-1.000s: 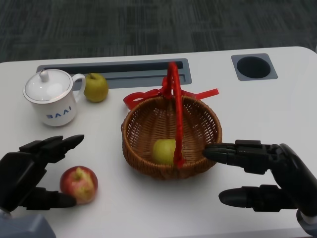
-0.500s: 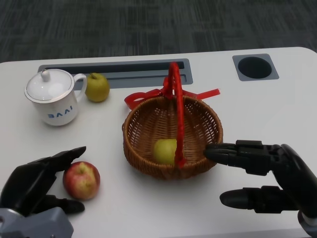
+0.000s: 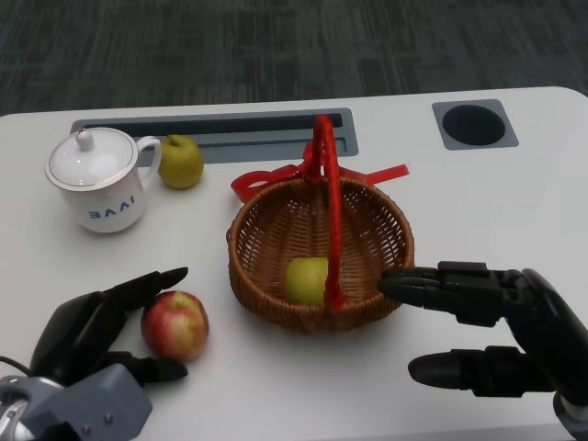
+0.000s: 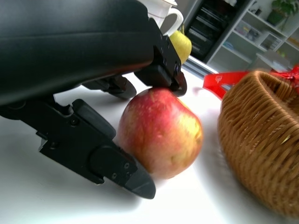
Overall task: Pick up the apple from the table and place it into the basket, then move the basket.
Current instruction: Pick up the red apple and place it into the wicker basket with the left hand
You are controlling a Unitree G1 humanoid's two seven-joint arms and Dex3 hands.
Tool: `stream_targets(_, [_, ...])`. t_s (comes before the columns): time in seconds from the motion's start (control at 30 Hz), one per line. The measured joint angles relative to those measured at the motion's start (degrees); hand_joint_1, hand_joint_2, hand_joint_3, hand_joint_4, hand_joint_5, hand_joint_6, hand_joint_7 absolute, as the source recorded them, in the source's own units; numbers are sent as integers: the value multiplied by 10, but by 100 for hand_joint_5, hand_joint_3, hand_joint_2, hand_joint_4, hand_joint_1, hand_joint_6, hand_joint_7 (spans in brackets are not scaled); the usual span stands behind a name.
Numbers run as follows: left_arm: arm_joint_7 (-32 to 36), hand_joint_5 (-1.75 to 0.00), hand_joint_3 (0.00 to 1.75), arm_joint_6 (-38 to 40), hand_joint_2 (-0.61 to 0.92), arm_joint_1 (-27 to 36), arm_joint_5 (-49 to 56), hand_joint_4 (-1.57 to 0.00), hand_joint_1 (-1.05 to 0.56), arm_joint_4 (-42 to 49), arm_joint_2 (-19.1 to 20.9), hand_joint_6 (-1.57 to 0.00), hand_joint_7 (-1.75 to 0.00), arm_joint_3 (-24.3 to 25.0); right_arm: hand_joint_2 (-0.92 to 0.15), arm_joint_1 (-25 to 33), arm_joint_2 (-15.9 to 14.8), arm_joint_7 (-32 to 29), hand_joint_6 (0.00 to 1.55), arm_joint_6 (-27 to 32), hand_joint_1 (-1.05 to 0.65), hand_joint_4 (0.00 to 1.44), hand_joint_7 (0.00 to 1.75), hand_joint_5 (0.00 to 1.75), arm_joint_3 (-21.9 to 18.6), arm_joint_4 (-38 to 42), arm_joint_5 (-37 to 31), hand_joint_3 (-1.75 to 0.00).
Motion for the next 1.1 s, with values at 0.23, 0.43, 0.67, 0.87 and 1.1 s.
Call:
stream_targets(0.23, [-92,-11,1,-8,75,0,-95,-113,-19,2,-37,-100,-8,56,-91,0,1,-1,69,0,-52,76,0,0,0,1,-2,0])
stream_targets(0.43, [-65,-10,0,-7,78,0,-94,-126,-13,2,-47,-114,-6,66,-91,0,1,-1,69,1,-52,75,0,0,0,1,-3,0])
stream_targets(0.67, [-42,-6,1,-1,80,8,-105,-124,-16,0,-55,-113,-2,87,-92,0,1,-1,69,1,-52,75,0,0,0,1,-3,0])
stream_targets(0.87, [-60,-5,0,-3,81,20,-138,-125,-13,-7,-63,-111,-1,114,-92,0,1,-1,69,1,-53,75,0,0,0,1,-2,-1])
stream_targets(1.1, [-92,-4,0,-40,82,31,-179,-127,-12,-28,-74,-110,0,144,-92,-2,1,-1,69,0,-53,76,0,0,0,6,-2,-2])
